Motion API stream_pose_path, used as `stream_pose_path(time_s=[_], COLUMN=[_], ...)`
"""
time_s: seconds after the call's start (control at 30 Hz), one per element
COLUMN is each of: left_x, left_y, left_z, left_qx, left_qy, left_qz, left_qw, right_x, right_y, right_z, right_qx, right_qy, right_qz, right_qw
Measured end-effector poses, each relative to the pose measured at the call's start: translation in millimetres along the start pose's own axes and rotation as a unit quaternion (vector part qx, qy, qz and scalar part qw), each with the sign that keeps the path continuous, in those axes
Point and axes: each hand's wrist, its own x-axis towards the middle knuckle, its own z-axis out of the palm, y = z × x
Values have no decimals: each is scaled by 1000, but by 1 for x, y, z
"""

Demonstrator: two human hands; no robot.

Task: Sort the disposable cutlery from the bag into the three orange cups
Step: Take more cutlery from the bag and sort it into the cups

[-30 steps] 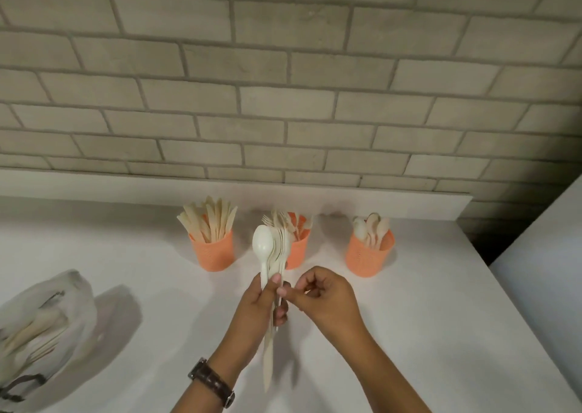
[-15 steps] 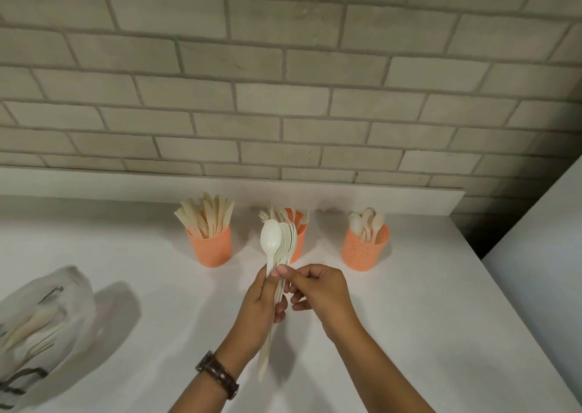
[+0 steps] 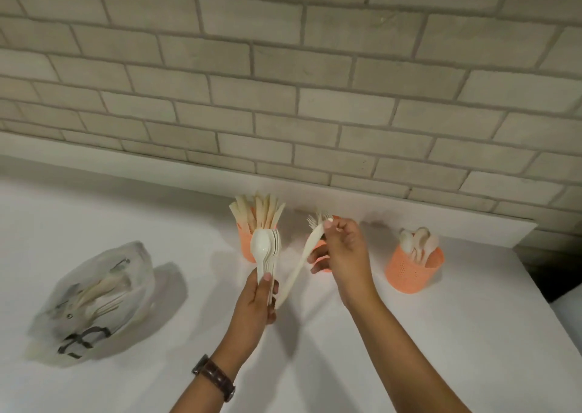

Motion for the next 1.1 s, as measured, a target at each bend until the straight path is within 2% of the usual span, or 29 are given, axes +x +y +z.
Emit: stream_pose_path(time_s=[0.1, 0.23, 0.3, 0.47, 0.57, 0.63, 0.73, 0.8, 0.97, 1.1], left_x=[3, 4, 2, -2, 0, 2, 5, 5, 2, -2], left_y=[-2, -2, 0, 5, 3, 1, -1, 0, 2, 2], left_z=[-23, -45, -52, -64, -66, -64, -56, -47, -21, 5], left_qx=[-50, -88, -124, -201, -224, -224, -190, -152, -23, 54], left_qy=[22, 18, 1, -55, -54, -49, -44, -47, -79, -134], left_qz=[-23, -22, -23, -24, -40, -46, -37, -25, 39, 95], left_qw=[998, 996, 992, 978, 972, 972, 980, 987, 996, 985], right_x=[28, 66, 81, 104, 95, 80, 45, 21, -12, -30], right_y=[-19, -30, -20, 38, 44, 36, 24, 19, 12, 9], right_z=[21, 59, 78, 95, 87, 79, 58, 40, -3, -28], right_qx=[7, -74, -124, -249, -270, -245, -138, -104, -91, -110], right_qy=[-2, -21, -32, -58, -45, -50, -89, -117, -128, -100], right_qz=[-81, -185, -190, -114, -126, -147, -102, -67, -41, -52], right_qw=[997, 980, 974, 960, 953, 957, 981, 985, 987, 988])
